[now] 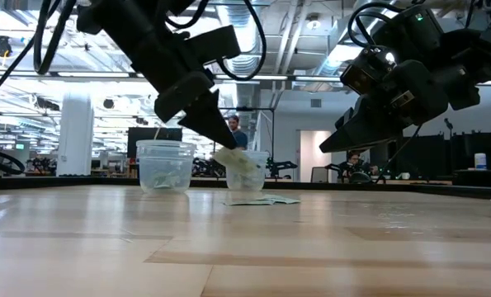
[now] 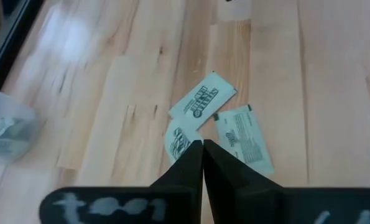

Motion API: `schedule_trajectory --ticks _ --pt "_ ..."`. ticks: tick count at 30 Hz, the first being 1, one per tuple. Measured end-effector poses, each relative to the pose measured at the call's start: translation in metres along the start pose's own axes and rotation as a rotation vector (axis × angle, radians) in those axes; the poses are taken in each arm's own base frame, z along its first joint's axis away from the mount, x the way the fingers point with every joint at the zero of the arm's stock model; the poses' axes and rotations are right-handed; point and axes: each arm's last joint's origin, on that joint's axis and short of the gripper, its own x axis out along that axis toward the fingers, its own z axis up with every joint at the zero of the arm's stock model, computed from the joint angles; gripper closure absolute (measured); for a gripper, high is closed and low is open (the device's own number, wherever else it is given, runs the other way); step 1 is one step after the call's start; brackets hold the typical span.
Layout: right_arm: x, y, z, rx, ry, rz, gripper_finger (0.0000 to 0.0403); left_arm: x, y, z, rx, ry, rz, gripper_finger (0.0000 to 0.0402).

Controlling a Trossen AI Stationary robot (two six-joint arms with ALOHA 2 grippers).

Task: Pick and place items into bin
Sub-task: Put the stevia packet into the bottom transparent bin

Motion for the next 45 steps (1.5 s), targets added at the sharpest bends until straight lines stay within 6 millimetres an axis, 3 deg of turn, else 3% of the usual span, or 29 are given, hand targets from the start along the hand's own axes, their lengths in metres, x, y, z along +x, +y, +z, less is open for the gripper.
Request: schedule_trajectory --ticks 11,20,28,37,45 --pt "0.0 0.0 0.0 0.0 0.002 0.0 0.0393 -0.022 0.014 0.003 0.018 0.021 0.085 0.0401" --pt "0.0 0.0 0.0 0.0 0.003 0.0 0.0393 -0.07 0.044 0.013 0.015 -0.019 0.207 0.0401" --pt "0.0 0.0 0.0 0.0 0.0 0.0 0.0393 -0.105 0.082 0.0 -0.101 0.069 0.269 0.0401" --pt "0.0 0.0 0.001 0.001 -0.009 -0.005 0.0393 -0.092 0.104 -0.018 -0.162 0.186 0.3 0.0401" --pt "0.0 0.0 0.001 0.001 -0.009 -0.006 0.0393 -0.08 0.111 -0.035 -0.177 0.234 0.33 0.0401"
